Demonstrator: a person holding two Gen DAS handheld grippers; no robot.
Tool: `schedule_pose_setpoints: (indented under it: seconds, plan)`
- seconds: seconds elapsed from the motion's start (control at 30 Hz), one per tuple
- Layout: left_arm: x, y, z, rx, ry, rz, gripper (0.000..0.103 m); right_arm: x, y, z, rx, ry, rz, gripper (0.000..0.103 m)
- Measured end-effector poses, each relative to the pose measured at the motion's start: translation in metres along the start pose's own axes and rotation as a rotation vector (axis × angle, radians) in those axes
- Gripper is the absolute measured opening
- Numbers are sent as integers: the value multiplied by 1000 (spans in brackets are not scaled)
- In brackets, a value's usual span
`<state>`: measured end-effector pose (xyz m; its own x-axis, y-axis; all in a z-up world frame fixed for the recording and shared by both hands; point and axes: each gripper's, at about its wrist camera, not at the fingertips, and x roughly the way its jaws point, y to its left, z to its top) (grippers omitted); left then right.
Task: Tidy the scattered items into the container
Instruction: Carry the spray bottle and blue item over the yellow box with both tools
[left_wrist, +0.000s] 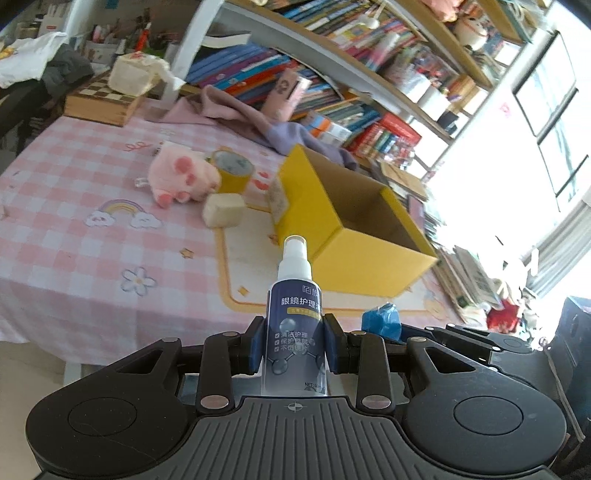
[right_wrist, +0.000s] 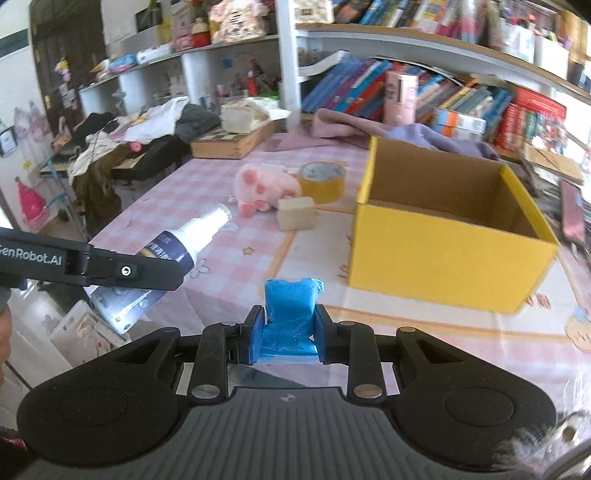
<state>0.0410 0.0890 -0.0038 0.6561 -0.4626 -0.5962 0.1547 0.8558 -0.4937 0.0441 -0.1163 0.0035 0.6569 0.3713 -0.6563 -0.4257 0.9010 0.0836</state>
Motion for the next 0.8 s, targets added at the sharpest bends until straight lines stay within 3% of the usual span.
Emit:
schedule_pose_setpoints:
  seconds: [0.8]
  plan:
    - [28, -62, -24, 122, 114, -210, 31, -69, -45, -53, 199, 24, -235, 26]
